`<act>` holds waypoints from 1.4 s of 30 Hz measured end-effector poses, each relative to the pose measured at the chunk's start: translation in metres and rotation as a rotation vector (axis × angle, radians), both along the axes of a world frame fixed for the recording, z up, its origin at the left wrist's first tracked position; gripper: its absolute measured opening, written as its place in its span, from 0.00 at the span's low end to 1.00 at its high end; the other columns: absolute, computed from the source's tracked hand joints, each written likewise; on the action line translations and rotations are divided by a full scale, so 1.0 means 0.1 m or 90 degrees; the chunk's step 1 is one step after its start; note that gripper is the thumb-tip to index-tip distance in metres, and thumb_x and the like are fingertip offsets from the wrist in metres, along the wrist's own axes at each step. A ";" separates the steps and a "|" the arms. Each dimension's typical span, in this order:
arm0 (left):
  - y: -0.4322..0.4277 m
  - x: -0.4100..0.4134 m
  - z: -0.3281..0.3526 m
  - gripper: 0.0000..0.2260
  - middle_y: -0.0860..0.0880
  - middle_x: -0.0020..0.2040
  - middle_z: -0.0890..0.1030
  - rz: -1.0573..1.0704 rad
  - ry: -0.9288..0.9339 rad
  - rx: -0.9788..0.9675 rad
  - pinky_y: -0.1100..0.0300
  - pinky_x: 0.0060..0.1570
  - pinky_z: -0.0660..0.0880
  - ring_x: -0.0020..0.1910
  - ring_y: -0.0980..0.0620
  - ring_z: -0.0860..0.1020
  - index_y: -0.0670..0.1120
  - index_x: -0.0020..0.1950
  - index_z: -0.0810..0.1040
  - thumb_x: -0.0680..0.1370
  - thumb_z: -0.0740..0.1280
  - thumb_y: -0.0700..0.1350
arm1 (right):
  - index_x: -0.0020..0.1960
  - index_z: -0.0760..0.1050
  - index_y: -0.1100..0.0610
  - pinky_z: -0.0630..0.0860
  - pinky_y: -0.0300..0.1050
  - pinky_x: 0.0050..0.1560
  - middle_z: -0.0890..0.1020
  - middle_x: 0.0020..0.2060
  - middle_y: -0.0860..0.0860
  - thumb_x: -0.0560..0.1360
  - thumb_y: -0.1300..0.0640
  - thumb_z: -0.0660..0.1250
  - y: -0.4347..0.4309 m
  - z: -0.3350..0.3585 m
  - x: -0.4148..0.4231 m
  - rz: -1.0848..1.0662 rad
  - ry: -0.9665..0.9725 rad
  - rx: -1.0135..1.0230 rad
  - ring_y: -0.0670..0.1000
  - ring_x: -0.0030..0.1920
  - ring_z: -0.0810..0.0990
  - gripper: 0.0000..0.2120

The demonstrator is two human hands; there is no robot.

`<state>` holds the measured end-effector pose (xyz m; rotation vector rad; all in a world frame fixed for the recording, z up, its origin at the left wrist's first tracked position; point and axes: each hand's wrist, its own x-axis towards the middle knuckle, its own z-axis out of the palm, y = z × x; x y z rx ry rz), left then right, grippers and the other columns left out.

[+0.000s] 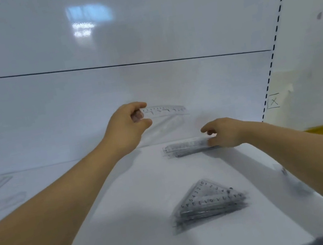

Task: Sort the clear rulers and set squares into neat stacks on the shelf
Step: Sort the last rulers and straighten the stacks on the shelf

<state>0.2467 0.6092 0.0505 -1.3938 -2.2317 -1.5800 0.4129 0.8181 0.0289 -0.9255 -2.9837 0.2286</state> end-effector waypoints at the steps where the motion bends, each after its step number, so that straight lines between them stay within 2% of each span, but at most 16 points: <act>1: 0.03 0.02 -0.01 0.16 0.56 0.45 0.74 -0.002 -0.017 0.002 0.82 0.40 0.66 0.41 0.62 0.73 0.50 0.61 0.76 0.74 0.70 0.41 | 0.76 0.57 0.54 0.63 0.44 0.68 0.67 0.72 0.52 0.76 0.48 0.64 0.06 0.00 -0.01 0.006 0.005 0.001 0.52 0.70 0.66 0.32; 3: 0.11 0.07 -0.02 0.15 0.56 0.44 0.75 -0.020 -0.054 0.003 0.81 0.40 0.68 0.41 0.62 0.74 0.50 0.59 0.77 0.74 0.71 0.40 | 0.78 0.48 0.53 0.57 0.46 0.72 0.57 0.76 0.52 0.74 0.45 0.67 0.15 0.04 0.01 0.029 0.075 -0.024 0.52 0.75 0.58 0.41; 5: 0.20 0.12 -0.03 0.14 0.54 0.45 0.76 -0.044 -0.093 -0.007 0.79 0.40 0.70 0.42 0.60 0.75 0.51 0.57 0.77 0.74 0.71 0.39 | 0.78 0.45 0.49 0.53 0.45 0.73 0.52 0.77 0.47 0.73 0.45 0.70 0.20 0.10 0.06 0.089 0.154 -0.056 0.50 0.76 0.53 0.44; 8: 0.37 0.22 -0.06 0.14 0.53 0.46 0.77 -0.081 -0.133 -0.034 0.74 0.40 0.72 0.42 0.60 0.76 0.51 0.57 0.78 0.74 0.71 0.39 | 0.77 0.50 0.43 0.56 0.45 0.72 0.58 0.75 0.44 0.73 0.46 0.70 0.26 0.15 0.09 0.147 0.131 -0.045 0.50 0.74 0.58 0.40; 12: 0.58 0.32 -0.15 0.16 0.53 0.49 0.78 -0.110 -0.149 -0.079 0.72 0.43 0.70 0.47 0.59 0.77 0.50 0.61 0.77 0.75 0.70 0.41 | 0.72 0.65 0.48 0.65 0.41 0.64 0.74 0.66 0.48 0.75 0.46 0.66 0.41 0.13 0.07 0.139 0.138 -0.030 0.50 0.64 0.71 0.27; 14: 0.64 0.32 -0.21 0.18 0.52 0.52 0.77 -0.108 -0.102 -0.128 0.74 0.44 0.71 0.51 0.57 0.76 0.50 0.65 0.74 0.75 0.70 0.43 | 0.69 0.68 0.49 0.65 0.38 0.60 0.76 0.63 0.49 0.75 0.47 0.67 0.49 0.11 0.11 0.138 0.141 -0.036 0.48 0.61 0.73 0.24; 16: 0.66 0.29 -0.29 0.20 0.53 0.55 0.76 -0.088 0.007 -0.218 0.74 0.48 0.69 0.55 0.56 0.75 0.49 0.67 0.72 0.76 0.69 0.45 | 0.67 0.71 0.48 0.66 0.37 0.58 0.77 0.60 0.49 0.74 0.48 0.69 0.55 0.07 0.15 0.136 0.124 -0.049 0.45 0.56 0.74 0.22; 19: 0.66 0.26 -0.41 0.21 0.53 0.60 0.75 -0.061 0.133 -0.340 0.67 0.57 0.64 0.62 0.53 0.72 0.49 0.67 0.72 0.75 0.69 0.50 | 0.65 0.72 0.45 0.67 0.38 0.57 0.77 0.57 0.47 0.72 0.46 0.70 0.62 0.00 0.20 0.122 0.088 -0.056 0.45 0.54 0.74 0.22; 23: 0.72 0.24 -0.48 0.23 0.51 0.68 0.71 -0.051 0.129 -0.435 0.63 0.59 0.63 0.66 0.51 0.70 0.49 0.70 0.70 0.77 0.66 0.53 | 0.65 0.72 0.45 0.67 0.39 0.57 0.76 0.57 0.46 0.72 0.42 0.68 0.66 -0.08 0.22 0.113 0.052 -0.047 0.48 0.57 0.74 0.22; 26: 0.75 0.20 -0.52 0.23 0.50 0.70 0.71 -0.055 0.096 -0.454 0.63 0.63 0.64 0.66 0.52 0.71 0.49 0.71 0.69 0.77 0.66 0.52 | 0.64 0.73 0.46 0.67 0.39 0.57 0.75 0.55 0.45 0.74 0.43 0.65 0.66 -0.12 0.23 0.109 0.032 -0.052 0.47 0.55 0.73 0.19; 31: 0.74 0.16 -0.54 0.22 0.49 0.68 0.73 -0.064 0.111 -0.455 0.65 0.59 0.64 0.64 0.52 0.72 0.51 0.71 0.69 0.77 0.66 0.53 | 0.63 0.74 0.47 0.69 0.40 0.55 0.75 0.54 0.46 0.76 0.45 0.63 0.64 -0.16 0.24 0.097 0.029 -0.040 0.49 0.54 0.74 0.17; 34: 0.73 0.17 -0.54 0.23 0.49 0.69 0.72 -0.070 0.130 -0.461 0.64 0.60 0.64 0.64 0.52 0.72 0.51 0.71 0.69 0.77 0.65 0.53 | 0.65 0.72 0.49 0.67 0.40 0.55 0.75 0.58 0.48 0.77 0.46 0.61 0.62 -0.17 0.23 0.101 0.017 -0.011 0.49 0.55 0.73 0.17; 37: 0.69 0.21 -0.54 0.24 0.51 0.70 0.69 -0.069 0.145 -0.440 0.62 0.62 0.63 0.67 0.51 0.69 0.51 0.72 0.67 0.78 0.65 0.55 | 0.68 0.69 0.49 0.67 0.43 0.62 0.72 0.63 0.48 0.77 0.46 0.63 0.60 -0.19 0.25 0.106 0.028 0.026 0.51 0.62 0.71 0.20; 40: 0.58 0.29 -0.52 0.23 0.51 0.65 0.69 -0.053 0.282 -0.401 0.59 0.63 0.64 0.65 0.51 0.66 0.51 0.69 0.70 0.76 0.66 0.56 | 0.60 0.74 0.48 0.68 0.42 0.57 0.72 0.53 0.46 0.74 0.45 0.67 0.56 -0.16 0.29 0.149 0.103 0.075 0.49 0.57 0.73 0.16; 42: 0.50 0.35 -0.51 0.22 0.51 0.60 0.70 -0.061 0.383 -0.411 0.56 0.61 0.67 0.61 0.51 0.66 0.51 0.67 0.73 0.76 0.66 0.57 | 0.54 0.76 0.47 0.70 0.40 0.54 0.72 0.46 0.42 0.73 0.44 0.68 0.50 -0.13 0.33 0.182 0.096 0.080 0.47 0.51 0.73 0.12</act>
